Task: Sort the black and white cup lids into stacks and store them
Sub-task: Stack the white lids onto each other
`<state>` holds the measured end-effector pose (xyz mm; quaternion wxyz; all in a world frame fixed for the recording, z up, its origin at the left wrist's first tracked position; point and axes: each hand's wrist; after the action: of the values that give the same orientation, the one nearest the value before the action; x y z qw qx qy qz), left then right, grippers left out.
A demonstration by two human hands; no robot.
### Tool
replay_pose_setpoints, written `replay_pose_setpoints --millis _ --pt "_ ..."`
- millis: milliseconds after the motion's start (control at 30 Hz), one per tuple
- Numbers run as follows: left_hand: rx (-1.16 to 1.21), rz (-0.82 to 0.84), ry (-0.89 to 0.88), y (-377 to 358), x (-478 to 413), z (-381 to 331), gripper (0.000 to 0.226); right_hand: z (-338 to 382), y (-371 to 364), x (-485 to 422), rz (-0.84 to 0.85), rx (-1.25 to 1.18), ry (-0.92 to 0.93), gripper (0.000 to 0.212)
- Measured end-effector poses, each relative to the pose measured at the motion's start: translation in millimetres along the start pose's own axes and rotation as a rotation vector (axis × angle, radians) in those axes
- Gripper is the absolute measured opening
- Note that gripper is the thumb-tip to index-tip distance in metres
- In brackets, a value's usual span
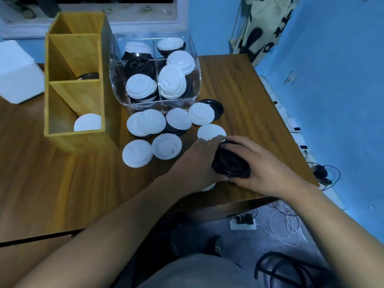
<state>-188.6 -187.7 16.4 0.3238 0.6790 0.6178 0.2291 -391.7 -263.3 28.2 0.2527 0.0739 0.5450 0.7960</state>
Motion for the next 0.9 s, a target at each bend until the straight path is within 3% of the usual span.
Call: replay_pose_setpoints --millis 167,367,633,767,900 --pt "-0.091 0.092 0.051 -50 -50 -19 0.087 -53 1 35 0.029 -0.017 -0.147 0.083" --pt "-0.284 0.012 0.034 -54 -44 -27 0.089 -75 -9 46 -0.004 -0.053 -0.269 0.062" --pt "-0.540 -0.266 0.101 2 59 18 0.054 -90 -1 34 -0.061 0.147 -0.102 0.061" --pt "-0.634 -0.346 0.216 22 82 49 0.060 -48 -16 29 -0.185 0.158 0.047 0.050" --pt "-0.668 -0.338 0.282 36 84 71 0.075 0 -52 15 -0.063 0.058 0.200 0.039"
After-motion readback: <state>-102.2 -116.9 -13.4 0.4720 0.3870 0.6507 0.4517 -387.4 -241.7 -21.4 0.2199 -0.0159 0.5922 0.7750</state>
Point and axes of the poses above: each hand's wrist, its own x-axis away from the middle knuckle, its own y-axis out of the back of the hand, z = x × y, and after that the axes turned 4 degrees about x, right-handed
